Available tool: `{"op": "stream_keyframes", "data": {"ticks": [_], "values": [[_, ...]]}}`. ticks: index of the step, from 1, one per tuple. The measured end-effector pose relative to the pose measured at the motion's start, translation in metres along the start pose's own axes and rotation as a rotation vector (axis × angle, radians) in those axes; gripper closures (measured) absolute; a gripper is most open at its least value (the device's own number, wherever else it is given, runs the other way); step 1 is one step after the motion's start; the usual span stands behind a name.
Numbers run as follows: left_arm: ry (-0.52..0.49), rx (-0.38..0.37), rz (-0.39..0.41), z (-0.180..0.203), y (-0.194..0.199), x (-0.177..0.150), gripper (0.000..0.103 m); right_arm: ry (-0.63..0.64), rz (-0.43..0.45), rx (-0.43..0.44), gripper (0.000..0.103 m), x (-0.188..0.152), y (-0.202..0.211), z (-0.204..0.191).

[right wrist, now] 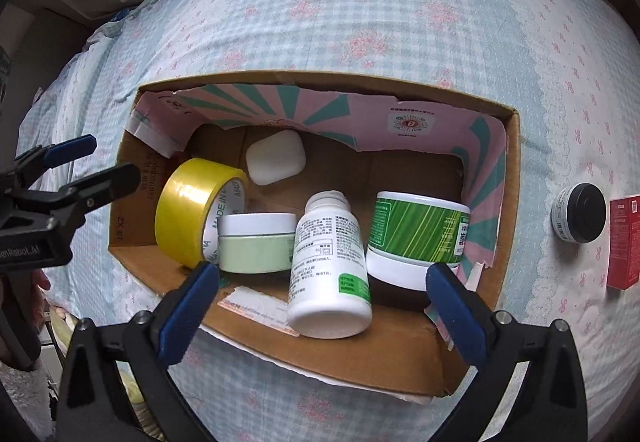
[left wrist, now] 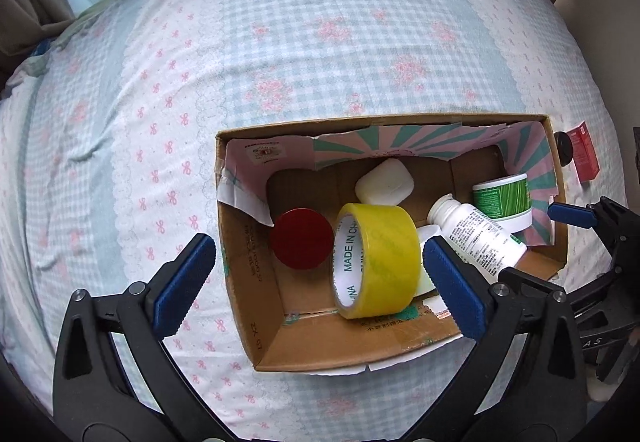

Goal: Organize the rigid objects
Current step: 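Lower both items into the box and open both tools, then move both tools back toward the black jar and red box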

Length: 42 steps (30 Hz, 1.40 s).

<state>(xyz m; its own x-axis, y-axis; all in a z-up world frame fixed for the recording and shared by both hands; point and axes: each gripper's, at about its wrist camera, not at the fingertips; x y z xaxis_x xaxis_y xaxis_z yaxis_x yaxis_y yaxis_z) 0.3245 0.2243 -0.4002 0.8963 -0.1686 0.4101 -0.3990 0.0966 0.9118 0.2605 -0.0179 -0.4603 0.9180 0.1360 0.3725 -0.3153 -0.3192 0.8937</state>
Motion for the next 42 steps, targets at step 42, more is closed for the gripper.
{"op": "stream_keyframes", "data": {"ticks": [42], "values": [[-0.036,-0.042,0.306,0.102,0.241,0.007,0.000,-0.104,0.302,-0.251,0.000,-0.026,0.258,0.019]]}}
Point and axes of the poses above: each gripper's, at about its wrist camera, not at the fingertips, and y roughly against the way its jaws point, z to its right, x to its top, and after that the axes turned 12 degrees about z, right-handed
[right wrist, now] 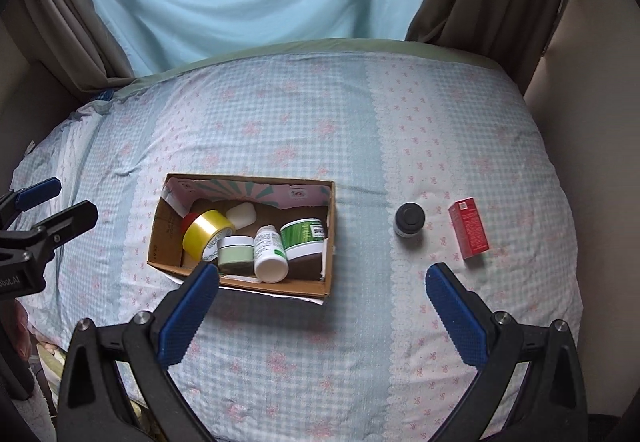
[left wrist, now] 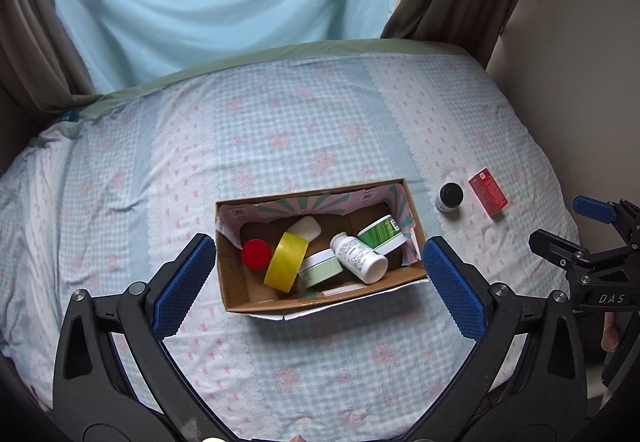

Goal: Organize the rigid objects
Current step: 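Move both tools back toward the black jar and red box, then grasp the black-lidded jar with left tool while right tool grasps red MARUBI box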

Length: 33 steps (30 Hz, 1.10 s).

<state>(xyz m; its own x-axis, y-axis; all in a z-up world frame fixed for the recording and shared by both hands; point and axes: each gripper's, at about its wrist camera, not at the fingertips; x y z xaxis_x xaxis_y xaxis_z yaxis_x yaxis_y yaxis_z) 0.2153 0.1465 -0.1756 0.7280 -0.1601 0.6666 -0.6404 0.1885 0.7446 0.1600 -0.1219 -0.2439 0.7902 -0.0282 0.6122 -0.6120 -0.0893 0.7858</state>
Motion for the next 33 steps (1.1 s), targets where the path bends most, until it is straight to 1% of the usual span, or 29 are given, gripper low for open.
{"op": "stream_keyframes", "data": {"ticks": [3,6,9,15,19,24,27,31,33], "values": [[0.001,-0.044,0.015,0.028,0.001,0.003,0.000,-0.022,0.021,-0.042,0.000,-0.002,0.014,0.029],[-0.010,-0.060,0.025,0.058,0.000,0.003,0.000,-0.042,0.042,-0.070,0.000,-0.005,0.024,0.061],[-0.003,-0.059,0.038,0.088,-0.003,0.002,0.000,-0.033,0.055,-0.088,0.000,-0.008,0.030,0.093],[0.042,-0.017,0.046,0.153,-0.030,-0.009,0.000,-0.004,0.072,-0.056,0.000,-0.009,0.017,0.157],[0.083,-0.005,0.041,0.192,-0.068,-0.021,0.000,0.025,0.054,-0.011,0.000,-0.013,-0.010,0.191],[0.101,0.007,0.015,0.235,-0.129,-0.036,0.000,0.125,0.005,0.015,0.000,-0.024,-0.058,0.222],[0.102,0.015,0.006,0.255,-0.172,-0.048,0.000,0.164,-0.004,0.035,0.000,-0.033,-0.089,0.237],[0.072,0.055,-0.017,0.274,-0.231,-0.064,0.000,0.188,0.002,0.076,0.000,-0.049,-0.132,0.254],[0.074,0.049,-0.040,0.279,-0.259,-0.073,0.000,0.200,0.004,0.095,0.004,-0.057,-0.155,0.257]]}}
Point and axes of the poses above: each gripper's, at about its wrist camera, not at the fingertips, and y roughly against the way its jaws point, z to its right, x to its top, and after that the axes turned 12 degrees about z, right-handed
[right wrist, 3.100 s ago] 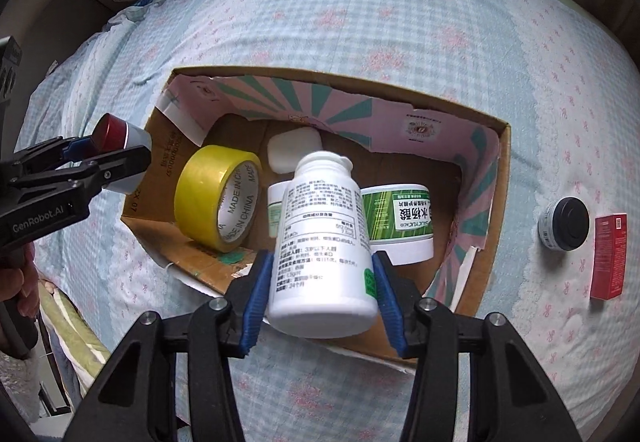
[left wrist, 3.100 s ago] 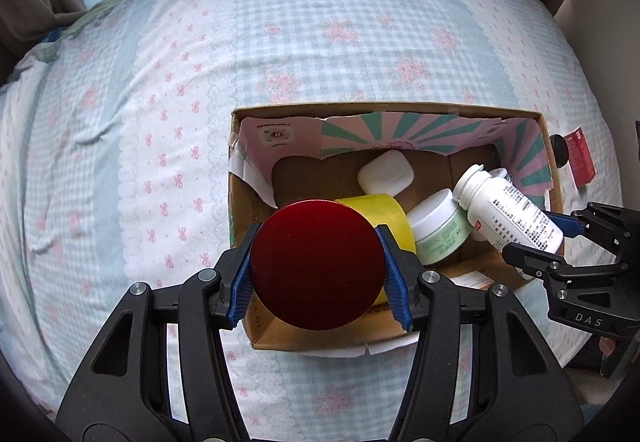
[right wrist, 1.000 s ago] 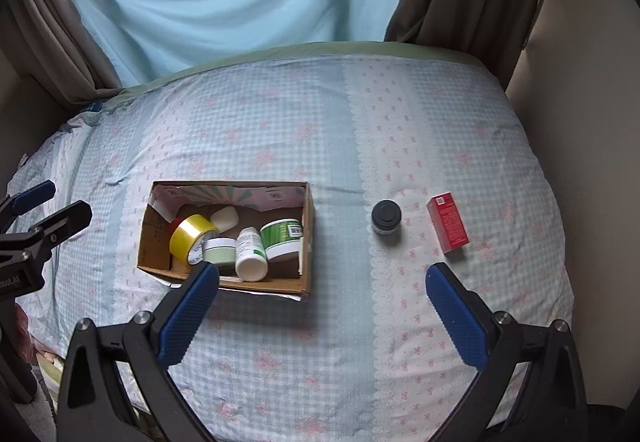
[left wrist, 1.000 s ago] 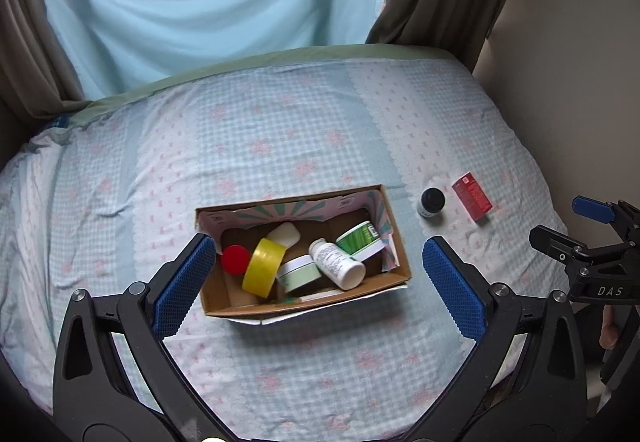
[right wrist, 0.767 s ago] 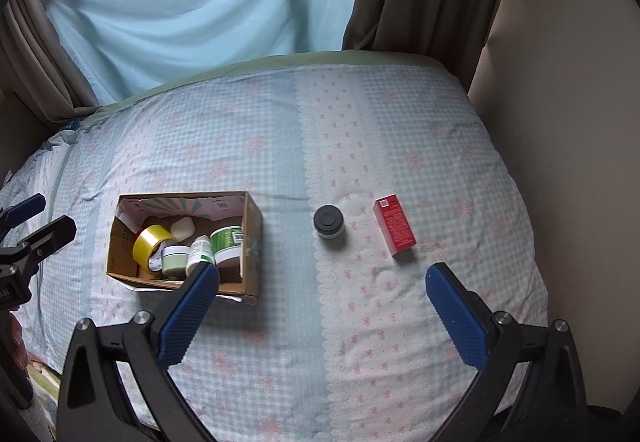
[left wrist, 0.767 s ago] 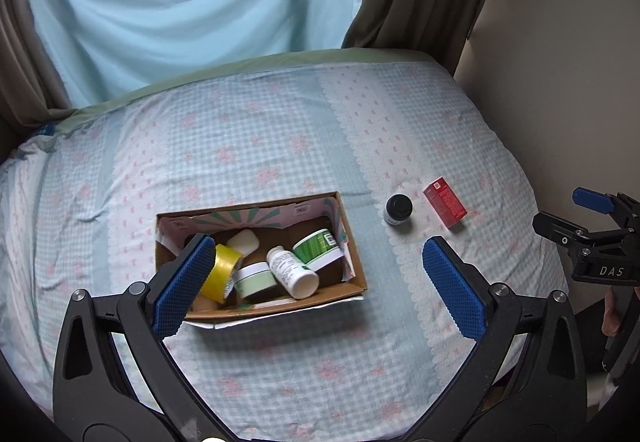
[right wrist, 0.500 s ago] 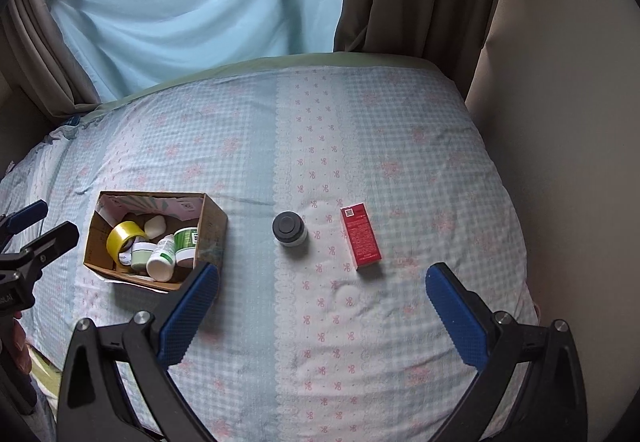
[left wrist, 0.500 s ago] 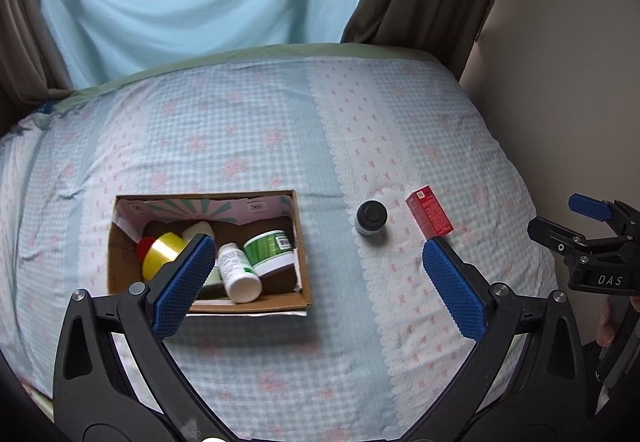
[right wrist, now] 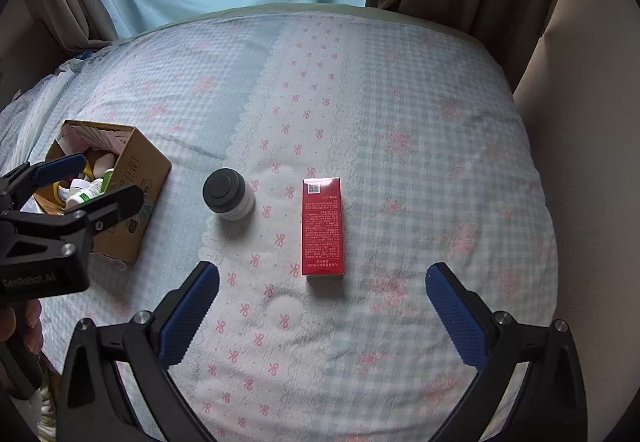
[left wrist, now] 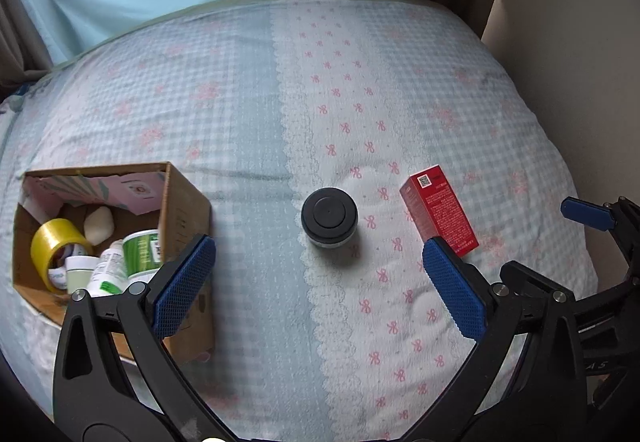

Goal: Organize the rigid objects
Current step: 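Grasp the black-lidded jar with left tool while right tool grasps red MARUBI box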

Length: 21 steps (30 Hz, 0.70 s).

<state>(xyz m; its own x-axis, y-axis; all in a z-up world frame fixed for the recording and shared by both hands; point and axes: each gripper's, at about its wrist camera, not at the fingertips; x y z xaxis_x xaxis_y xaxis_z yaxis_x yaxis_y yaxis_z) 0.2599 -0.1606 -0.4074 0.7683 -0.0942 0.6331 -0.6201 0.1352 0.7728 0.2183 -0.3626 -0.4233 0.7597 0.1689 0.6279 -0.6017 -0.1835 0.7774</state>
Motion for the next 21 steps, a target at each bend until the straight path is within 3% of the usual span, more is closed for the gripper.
{"op": "stream_keyframes", "data": {"ticks": [3,5,11,16,21], "values": [[-0.033,0.021,-0.001,0.010,-0.037,-0.008,0.000,0.022,-0.034,0.020,0.008,-0.010,-0.039,0.003],[-0.050,0.021,0.004,0.014,-0.058,-0.014,0.001,0.036,-0.052,0.032,0.019,-0.017,-0.062,0.004],[-0.093,0.034,0.018,0.018,-0.105,-0.027,0.003,0.052,-0.061,0.044,0.023,-0.022,-0.104,0.007],[-0.081,0.003,0.012,0.015,-0.125,-0.035,0.016,0.094,-0.076,0.039,0.033,-0.023,-0.124,0.002],[-0.085,-0.019,-0.008,0.015,-0.136,-0.039,0.032,0.146,-0.084,0.041,0.056,-0.025,-0.133,-0.004]]}}
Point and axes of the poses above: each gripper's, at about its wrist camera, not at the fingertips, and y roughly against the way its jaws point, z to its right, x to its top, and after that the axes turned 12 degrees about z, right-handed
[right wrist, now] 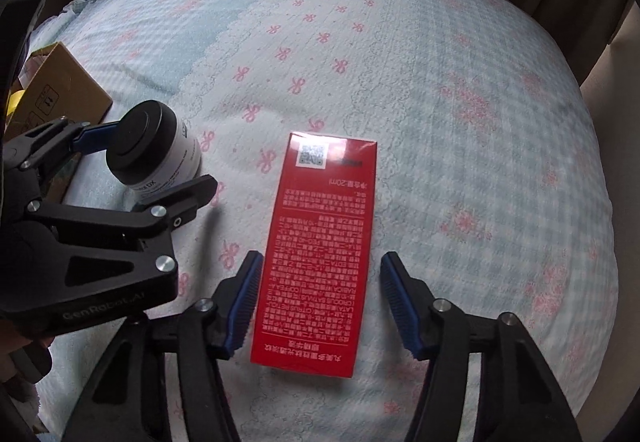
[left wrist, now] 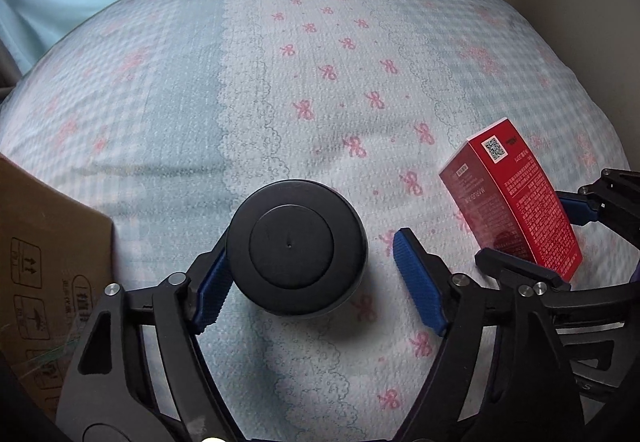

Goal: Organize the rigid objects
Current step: 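Grasp the black-lidded jar with left tool while right tool grasps red MARUBI box, then carry the black-lidded jar and red box over the cardboard box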

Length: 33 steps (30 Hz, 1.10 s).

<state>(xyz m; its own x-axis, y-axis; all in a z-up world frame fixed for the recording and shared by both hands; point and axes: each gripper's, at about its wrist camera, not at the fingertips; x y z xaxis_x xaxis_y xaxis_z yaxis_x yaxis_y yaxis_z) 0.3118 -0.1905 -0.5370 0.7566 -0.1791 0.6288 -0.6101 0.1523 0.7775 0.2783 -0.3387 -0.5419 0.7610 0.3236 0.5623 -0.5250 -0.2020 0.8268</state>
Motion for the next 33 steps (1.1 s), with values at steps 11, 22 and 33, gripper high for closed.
{"op": "stream_keyframes", "data": {"ticks": [11,22,33], "values": [[0.015,-0.013,0.015,-0.008,0.004,0.001,0.048,-0.010,0.011,-0.011,0.062,0.002,-0.001,-0.003],[0.032,-0.026,0.003,-0.009,0.036,0.013,0.048,-0.062,-0.006,-0.013,0.065,0.011,0.019,0.002],[0.013,-0.072,0.070,-0.016,0.151,0.066,0.048,-0.095,0.046,-0.033,0.065,0.040,0.114,-0.016]]}}
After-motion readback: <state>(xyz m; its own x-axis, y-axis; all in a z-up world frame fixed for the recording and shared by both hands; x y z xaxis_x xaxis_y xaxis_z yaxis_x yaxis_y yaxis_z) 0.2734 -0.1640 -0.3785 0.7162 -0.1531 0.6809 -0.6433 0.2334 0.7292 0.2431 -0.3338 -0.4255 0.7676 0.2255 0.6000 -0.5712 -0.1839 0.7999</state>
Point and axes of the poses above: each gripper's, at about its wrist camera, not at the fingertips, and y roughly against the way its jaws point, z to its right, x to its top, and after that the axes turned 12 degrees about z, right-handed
